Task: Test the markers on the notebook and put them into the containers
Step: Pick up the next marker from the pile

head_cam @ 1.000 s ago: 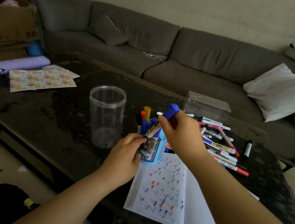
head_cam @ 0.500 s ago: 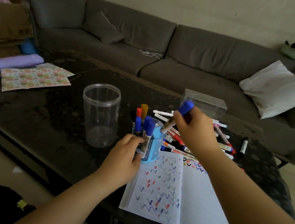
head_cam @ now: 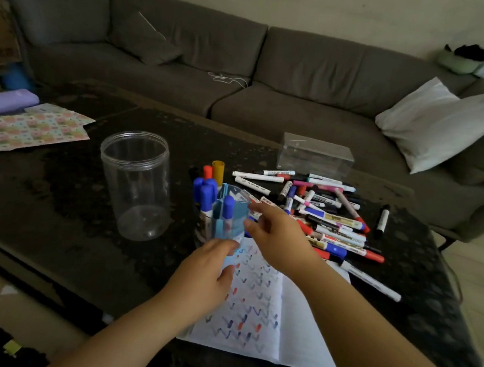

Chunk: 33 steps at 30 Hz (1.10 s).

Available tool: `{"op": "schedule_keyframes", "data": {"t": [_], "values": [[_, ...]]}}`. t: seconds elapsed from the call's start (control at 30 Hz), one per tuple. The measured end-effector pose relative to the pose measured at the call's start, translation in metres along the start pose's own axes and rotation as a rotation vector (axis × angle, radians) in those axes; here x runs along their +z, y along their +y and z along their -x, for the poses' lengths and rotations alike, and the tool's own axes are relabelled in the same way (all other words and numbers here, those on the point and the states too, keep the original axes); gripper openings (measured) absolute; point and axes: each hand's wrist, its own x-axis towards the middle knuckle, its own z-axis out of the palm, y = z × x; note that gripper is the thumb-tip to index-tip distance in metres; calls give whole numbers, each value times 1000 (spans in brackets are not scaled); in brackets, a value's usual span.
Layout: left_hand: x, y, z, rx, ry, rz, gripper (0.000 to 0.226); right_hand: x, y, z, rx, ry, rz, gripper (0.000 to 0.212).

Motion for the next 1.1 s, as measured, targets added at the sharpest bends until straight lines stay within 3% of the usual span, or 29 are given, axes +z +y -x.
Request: {"op": "schedule_keyframes", "data": {"t": [0.17, 0.43, 0.57, 0.73, 0.87, 1.0, 1.1], "values": [[24, 16, -6, 55, -50, 19, 36, -19, 53, 28, 105, 74, 91, 35], [76, 60, -23, 151, -155, 93, 34, -66, 152, 61, 367, 216, 443, 39], [95, 79, -28, 180, -182, 97, 33, -86, 180, 74, 574, 160, 624, 46], [109, 87, -28, 200, -206, 96, 32, -89, 197, 89, 570, 136, 617, 28], [108, 90, -26, 170, -199, 135, 30, -96, 185, 93, 473, 292, 255, 7], [95, 97, -25, 73, -139, 223, 24, -105, 149, 92, 347, 456, -212, 11], [79, 106, -22, -10, -92, 332, 17, -103, 114, 91, 315, 416, -421, 9]]}}
